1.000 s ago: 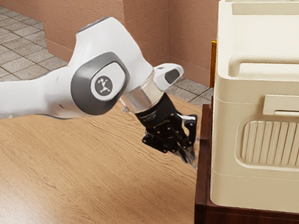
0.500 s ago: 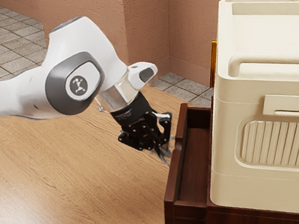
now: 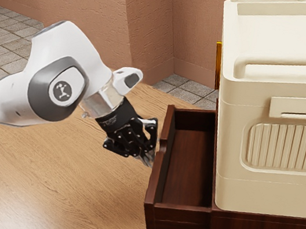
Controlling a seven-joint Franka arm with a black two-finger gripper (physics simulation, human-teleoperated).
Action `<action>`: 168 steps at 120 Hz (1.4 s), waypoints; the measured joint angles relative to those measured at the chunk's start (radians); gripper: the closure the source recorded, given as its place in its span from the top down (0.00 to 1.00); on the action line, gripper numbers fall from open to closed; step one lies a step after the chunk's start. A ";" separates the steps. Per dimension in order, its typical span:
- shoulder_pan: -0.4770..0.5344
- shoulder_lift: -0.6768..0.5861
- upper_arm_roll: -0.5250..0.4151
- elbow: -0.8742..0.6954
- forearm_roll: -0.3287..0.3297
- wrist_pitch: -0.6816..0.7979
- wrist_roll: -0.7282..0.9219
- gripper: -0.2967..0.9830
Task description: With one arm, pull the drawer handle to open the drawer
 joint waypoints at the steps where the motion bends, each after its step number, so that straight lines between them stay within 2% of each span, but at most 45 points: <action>1: 0.000 -0.001 0.001 -0.002 0.000 0.000 0.000 0.21; 72: -0.001 -0.106 0.087 -0.093 -0.001 -0.013 0.009 0.22; 121: -0.001 -0.138 0.127 -0.110 0.028 -0.022 0.017 0.23; 127: 0.000 -0.144 0.136 -0.109 0.030 -0.026 0.018 0.26; 139: 0.000 -0.207 0.198 -0.090 0.036 -0.055 0.018 0.40; 152: 0.001 -0.244 0.274 -0.006 0.089 -0.114 0.017 0.54; 161: 0.000 -0.212 0.286 0.139 0.215 -0.199 0.016 0.61; 168: 0.001 -0.200 0.292 0.194 0.283 -0.261 0.017 0.65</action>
